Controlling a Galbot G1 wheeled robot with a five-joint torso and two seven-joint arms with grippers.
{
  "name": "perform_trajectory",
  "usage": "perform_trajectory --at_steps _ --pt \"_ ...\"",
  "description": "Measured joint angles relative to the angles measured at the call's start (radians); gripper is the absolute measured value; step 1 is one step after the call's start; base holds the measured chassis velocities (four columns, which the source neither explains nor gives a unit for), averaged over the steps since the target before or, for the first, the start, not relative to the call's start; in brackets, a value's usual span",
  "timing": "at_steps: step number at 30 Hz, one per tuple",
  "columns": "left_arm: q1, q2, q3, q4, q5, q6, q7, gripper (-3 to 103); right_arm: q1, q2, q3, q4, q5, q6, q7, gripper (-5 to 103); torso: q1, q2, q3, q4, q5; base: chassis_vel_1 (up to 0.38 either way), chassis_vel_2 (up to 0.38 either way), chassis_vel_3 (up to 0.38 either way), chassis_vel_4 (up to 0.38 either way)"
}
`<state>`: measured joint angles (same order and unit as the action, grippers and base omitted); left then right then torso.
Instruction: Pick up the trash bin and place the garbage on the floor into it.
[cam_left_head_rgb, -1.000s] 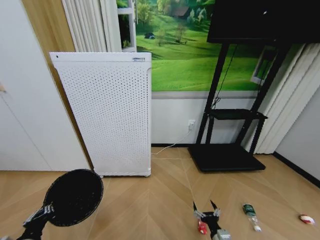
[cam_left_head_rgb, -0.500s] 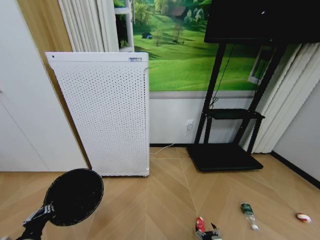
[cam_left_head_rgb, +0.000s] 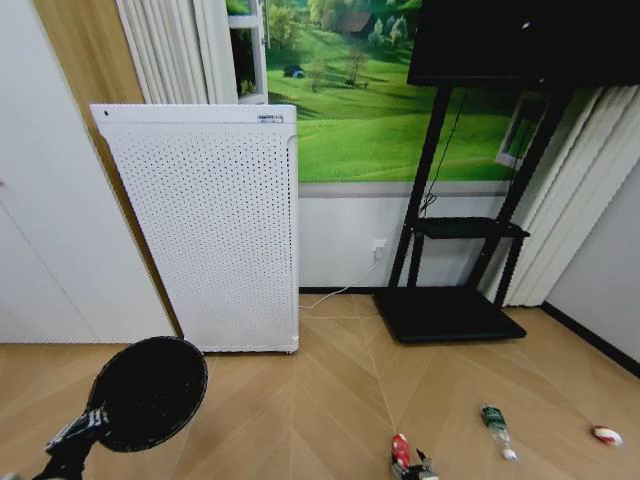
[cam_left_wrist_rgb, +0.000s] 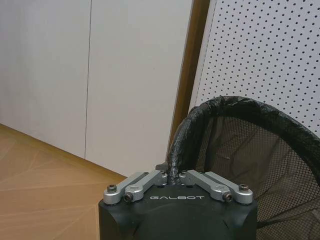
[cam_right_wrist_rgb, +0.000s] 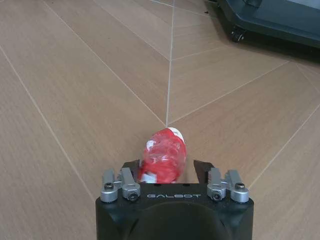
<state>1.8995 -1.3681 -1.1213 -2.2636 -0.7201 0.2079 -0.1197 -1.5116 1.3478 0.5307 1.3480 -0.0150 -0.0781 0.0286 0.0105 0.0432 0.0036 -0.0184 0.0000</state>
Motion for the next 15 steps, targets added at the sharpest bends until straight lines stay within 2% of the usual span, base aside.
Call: perform_trajectory --at_steps 1,2,5,6,8,11,12,15 --pt "-0.001 0.0 0.0 0.0 0.0 0.0 0.0 3 0.0 0.0 0.0 0.0 -0.005 0.0 -0.002 61 0.0 0.0 0.0 0.0 0.0 0.0 0.0 0.0 0.0" --pt "-0.001 0.0 0.0 0.0 0.0 0.0 0.0 3 0.0 0.0 0.0 0.0 -0.005 0.0 -0.002 61 0.0 0.0 0.0 0.0 0.0 0.0 0.0 0.0 0.0" --pt "-0.004 0.0 0.0 0.0 -0.003 0.0 -0.002 3 -0.004 0.001 0.001 0.0 -0.026 0.002 -0.017 45 0.0 0.0 0.0 0.0 -0.0001 0.0 0.0 0.0 0.0" --pt "-0.004 0.0 0.0 0.0 -0.003 0.0 -0.002 3 -0.004 0.001 0.001 0.0 -0.026 0.002 -0.017 45 0.0 0.0 0.0 0.0 -0.0001 0.0 0.0 0.0 0.0" --pt "-0.004 0.001 -0.001 0.0 -0.006 -0.002 -0.002 3 -0.009 0.001 0.005 0.0 -0.053 0.013 -0.028 35 0.0 0.0 0.0 0.0 -0.0005 0.0 0.0 0.0 0.0" --pt "-0.004 0.001 -0.002 0.0 -0.006 -0.003 -0.003 3 -0.011 0.001 0.006 0.001 -0.057 0.017 -0.031 32 0.0 0.0 0.0 0.0 -0.0005 0.0 0.0 0.0 0.0" --pt "-0.003 0.0 -0.002 0.0 -0.007 -0.004 -0.003 3 -0.017 0.001 0.009 0.008 -0.059 0.023 -0.035 26 0.0 0.0 0.0 0.0 -0.0004 0.0 0.0 0.0 0.0" --pt "-0.003 0.002 0.004 0.001 -0.006 -0.005 -0.003 3 -0.03 0.002 0.017 0.033 -0.049 0.026 -0.042 21 0.0 0.0 0.0 0.0 0.0002 0.0 0.0 0.0 0.0"
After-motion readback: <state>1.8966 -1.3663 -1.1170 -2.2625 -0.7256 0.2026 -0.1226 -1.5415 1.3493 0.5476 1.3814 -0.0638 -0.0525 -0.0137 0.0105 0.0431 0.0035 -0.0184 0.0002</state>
